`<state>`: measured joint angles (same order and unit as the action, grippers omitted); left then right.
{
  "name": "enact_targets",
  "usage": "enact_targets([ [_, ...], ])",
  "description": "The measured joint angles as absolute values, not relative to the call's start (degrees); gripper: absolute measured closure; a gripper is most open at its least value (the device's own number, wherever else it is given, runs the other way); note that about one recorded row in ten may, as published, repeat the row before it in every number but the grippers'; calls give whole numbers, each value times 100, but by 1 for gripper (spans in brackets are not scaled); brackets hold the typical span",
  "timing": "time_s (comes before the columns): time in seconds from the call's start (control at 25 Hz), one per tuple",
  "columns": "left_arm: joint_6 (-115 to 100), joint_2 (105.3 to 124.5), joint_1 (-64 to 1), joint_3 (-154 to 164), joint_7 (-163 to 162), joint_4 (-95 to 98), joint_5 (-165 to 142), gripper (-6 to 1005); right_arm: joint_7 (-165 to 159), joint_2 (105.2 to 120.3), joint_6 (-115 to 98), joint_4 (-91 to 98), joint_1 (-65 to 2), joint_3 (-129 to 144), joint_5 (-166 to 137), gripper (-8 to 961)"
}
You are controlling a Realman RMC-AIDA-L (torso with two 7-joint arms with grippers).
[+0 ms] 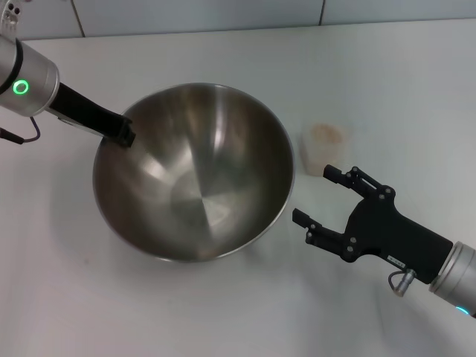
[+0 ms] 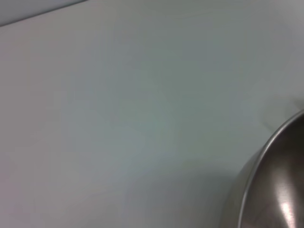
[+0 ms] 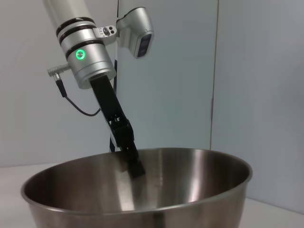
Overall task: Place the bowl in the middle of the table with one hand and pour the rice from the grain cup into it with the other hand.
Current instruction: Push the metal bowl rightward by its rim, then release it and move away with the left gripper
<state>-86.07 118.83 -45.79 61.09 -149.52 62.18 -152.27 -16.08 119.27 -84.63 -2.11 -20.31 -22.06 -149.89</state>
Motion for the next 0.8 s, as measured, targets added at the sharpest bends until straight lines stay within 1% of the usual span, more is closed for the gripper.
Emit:
enact_targets([
  [0.8, -7966, 11865, -4726, 6324, -14784, 5587, -15248, 987, -1599, 11927, -8464, -203, -2060, -2206, -14976, 126],
])
